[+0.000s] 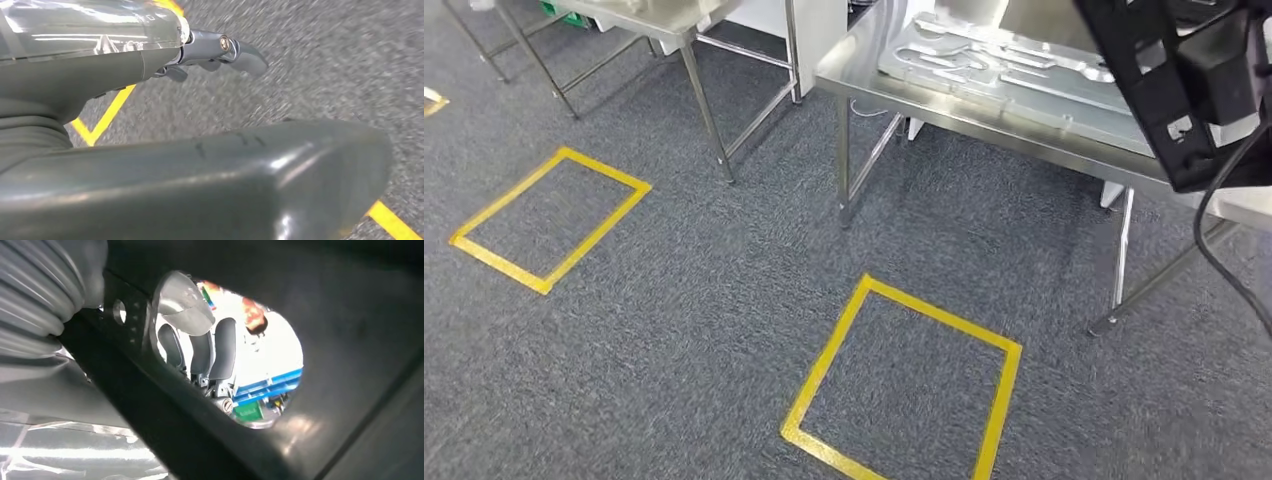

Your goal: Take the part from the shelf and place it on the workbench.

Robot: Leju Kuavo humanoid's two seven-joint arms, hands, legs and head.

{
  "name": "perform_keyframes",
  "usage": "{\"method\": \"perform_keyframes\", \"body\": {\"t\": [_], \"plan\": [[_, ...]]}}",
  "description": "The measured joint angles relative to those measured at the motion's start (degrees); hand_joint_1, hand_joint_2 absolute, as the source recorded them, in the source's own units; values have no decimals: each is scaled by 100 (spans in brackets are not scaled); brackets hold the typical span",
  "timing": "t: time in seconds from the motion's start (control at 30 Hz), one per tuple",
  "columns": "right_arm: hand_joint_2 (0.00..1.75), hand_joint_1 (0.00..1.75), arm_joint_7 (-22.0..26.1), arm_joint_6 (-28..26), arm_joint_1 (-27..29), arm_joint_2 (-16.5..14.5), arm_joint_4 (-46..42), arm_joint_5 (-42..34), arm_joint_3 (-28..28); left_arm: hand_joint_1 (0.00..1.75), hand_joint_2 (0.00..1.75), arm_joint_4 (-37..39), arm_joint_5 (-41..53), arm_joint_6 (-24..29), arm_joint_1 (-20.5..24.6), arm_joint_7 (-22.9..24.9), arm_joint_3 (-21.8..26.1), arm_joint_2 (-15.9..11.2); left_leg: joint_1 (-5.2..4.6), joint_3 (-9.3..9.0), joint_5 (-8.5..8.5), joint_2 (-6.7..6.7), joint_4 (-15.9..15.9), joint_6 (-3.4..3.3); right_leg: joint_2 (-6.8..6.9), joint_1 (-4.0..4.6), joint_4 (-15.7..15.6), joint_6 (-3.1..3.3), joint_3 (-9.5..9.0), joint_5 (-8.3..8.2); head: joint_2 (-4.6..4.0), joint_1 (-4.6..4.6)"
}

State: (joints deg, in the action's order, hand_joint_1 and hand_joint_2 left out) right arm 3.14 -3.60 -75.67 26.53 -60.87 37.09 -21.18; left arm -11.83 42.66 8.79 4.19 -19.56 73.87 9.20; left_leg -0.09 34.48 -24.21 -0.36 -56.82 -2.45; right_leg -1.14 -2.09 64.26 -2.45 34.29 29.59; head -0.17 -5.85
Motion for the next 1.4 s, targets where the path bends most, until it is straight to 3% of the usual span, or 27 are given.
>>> {"method": "perform_keyframes", "body": {"t": [0.07, 0.13, 0.17, 0.23, 0.3, 0.33, 0.4, 0.47, 0.53, 0.6, 0.63, 0.67, 0.7, 0.8, 0.83, 0.9, 0.97, 1.03, 1.1, 1.13, 1.17, 1.2, 1.27, 1.3, 1.37, 1.4], "plan": [[175, 175, -27, 5, 15, 19, 1, -11, -3, 0, 0, -1, 15, -36, -2, 16, -2, -9, -19, -98, -93, -3, 4, -38, 41, 18, 684, 3, 484, 252, 0, 0], [175, 175, -61, 25, 46, 25, 8, -13, -7, 0, 0, -1, 24, -63, -13, 27, -3, -13, -35, -242, -216, -1, 0, -43, 46, 26, 920, 20, 797, 346, 0, -1], [175, 175, -74, 35, 51, 29, 12, -14, -9, 0, 0, 0, 29, -71, -19, 25, -4, -13, -39, -333, -284, -1, -2, -38, 51, 26, 758, 25, 814, 236, 0, 0], [175, 175, -88, 51, 36, 40, 27, -16, -14, 0, 0, 0, 41, -78, -23, 2, -9, -13, -44, -527, -441, 0, -14, -8, 91, 32, 49, 31, 685, -333, 0, 0], [175, 175, -103, 66, 13, 52, 47, -18, -30, 0, 0, 1, 45, -86, -20, -17, -16, -14, -49, -654, -593, 1, -23, 53, 127, 77, -473, 58, 565, -751, 0, 1], [175, 175, -109, 69, 6, 58, 52, -19, -38, 0, 0, 1, 45, -95, -15, -19, -20, -15, -49, -703, -639, 8, -39, 89, 124, 100, -569, 86, 538, -810, 0, 1], [175, 175, -122, 60, -11, 74, 45, -19, -44, 0, 0, 1, 45, -113, -3, -21, -27, -23, -42, -739, -645, 20, -129, 153, 85, 103, -587, 160, 425, -716, 0, -3], [175, 175, -137, 37, -33, 82, 28, -16, -44, 0, 0, 1, 55, -115, 8, -33, -34, -36, -28, -552, -534, 18, -568, 214, 73, 70, -614, 228, 248, -608, 0, -7], [175, 175, -154, 22, -28, 81, 16, -15, -48, 0, 0, 1, 67, -110, 15, -43, -42, -42, 5, -69, -582, 17, -1298, 288, 64, 61, -626, 265, 67, -466, 0, -11], [175, 175, -168, 19, 0, 79, 15, -15, -56, 0, 0, 1, 69, -120, 4, -44, -48, -44, 38, 441, -952, 18, -1780, 346, 45, 52, -628, 265, -119, -301, 0, -12], [175, 175, -172, 19, 16, 78, 15, -15, -59, 0, 0, 1, 68, -130, -6, -44, -49, -46, 49, 610, -1137, 19, -1801, 359, 35, 41, -628, 254, -232, -210, 0, -12], [175, 175, -174, 19, 31, 77, 15, -15, -61, 0, 0, 1, 66, -140, -16, -43, -49, -51, 55, 703, -1195, 20, -1660, 360, 29, 28, -629, 239, -355, -115, 0, -12], [175, 175, -177, 19, 46, 77, 15, -15, -62, 0, 0, 1, 63, -150, -25, -41, -49, -56, 58, 737, -1073, 22, -1389, 351, 27, 14, -631, 220, -485, -16, 0, -12], [175, 175, -208, 35, 138, 86, -1, -58, -68, 0, 0, 1, 57, -175, -69, -22, -49, -64, 57, 683, 68, -60, -472, 299, -30, 5, -651, 128, -789, 264, 0, -11], [175, 175, -231, 50, 178, 90, -24, -85, -68, 0, 0, 1, 57, -184, -84, -14, -49, -65, 53, 648, 308, -88, -343, 268, -64, 12, -660, 85, -865, 327, 0, -11], [175, 175, -269, 81, 219, 140, -101, -127, -48, 0, 0, 1, 89, -195, -87, -2, -56, -66, 43, 530, 317, -70, -311, 175, -108, 14, -608, -1, -942, 340, 0, -10], [175, 175, -289, 102, 226, 225, -168, -149, -15, 0, 0, 1, 150, -196, -72, 3, -85, -66, 39, 388, 277, -13, -261, 82, -50, 5, -241, -46, -801, 236, 0, -8], [175, 175, -300, 145, 232, 304, -203, -181, 3, 0, 0, 1, 190, -200, -58, -1, -115, -68, 27, 259, 201, 46, -231, 20, 42, 20, 408, -50, -375, 331, -1, -7], [175, 175, -303, 198, 253, 382, -219, -213, 10, 0, 0, 1, 206, -212, -47, -13, -129, -72, -7, 139, 89, 102, -224, -20, 71, 48, 885, -48, 90, 702, -1, -6], [175, 175, -304, 219, 265, 417, -222, -221, 10, 0, 0, 1, 209, -221, -44, -19, -133, -73, -29, 68, 29, 127, -223, -36, 77, 64, 937, -37, 241, 835, -1, -7], [175, 175, -306, 234, 272, 449, -222, -225, 12, 0, 0, 1, 212, -230, -43, -23, -136, -73, -52, -10, -35, 155, -223, -51, 87, 84, 837, -12, 319, 830, -1, -7], [175, 175, -308, 244, 275, 480, -223, -225, 15, 0, 0, 1, 213, -240, -43, -26, -138, -71, -73, -93, -98, 186, -223, -62, 110, 114, 587, 35, 323, 647, -1, -7], [175, 175, -308, 250, 272, 515, -231, -225, 21, 0, 0, 1, 213, -254, -47, -30, -142, -62, -109, -241, -208, 254, -222, -70, 253, 200, -49, 170, 233, 17, -1, -7], [175, 175, -309, 254, 266, 521, -235, -225, 22, 0, 0, 2, 212, -259, -48, -31, -143, -57, -124, -291, -255, 288, -220, -58, 339, 241, -281, 226, 198, -204, 0, -2], [175, 175, -311, 260, 250, 520, -258, -225, 20, 0, 0, 3, 202, -265, -50, -32, -143, -54, -148, -348, -305, 371, -249, -8, 396, 279, -465, 291, 190, -442, -1, 6], [175, 175, -312, 263, 240, 518, -270, -225, 18, 0, 0, 3, 191, -269, -50, -31, -142, -56, -153, -353, -309, 400, -279, 23, 345, 268, -490, 302, 175, -456, 0, 10]]}}
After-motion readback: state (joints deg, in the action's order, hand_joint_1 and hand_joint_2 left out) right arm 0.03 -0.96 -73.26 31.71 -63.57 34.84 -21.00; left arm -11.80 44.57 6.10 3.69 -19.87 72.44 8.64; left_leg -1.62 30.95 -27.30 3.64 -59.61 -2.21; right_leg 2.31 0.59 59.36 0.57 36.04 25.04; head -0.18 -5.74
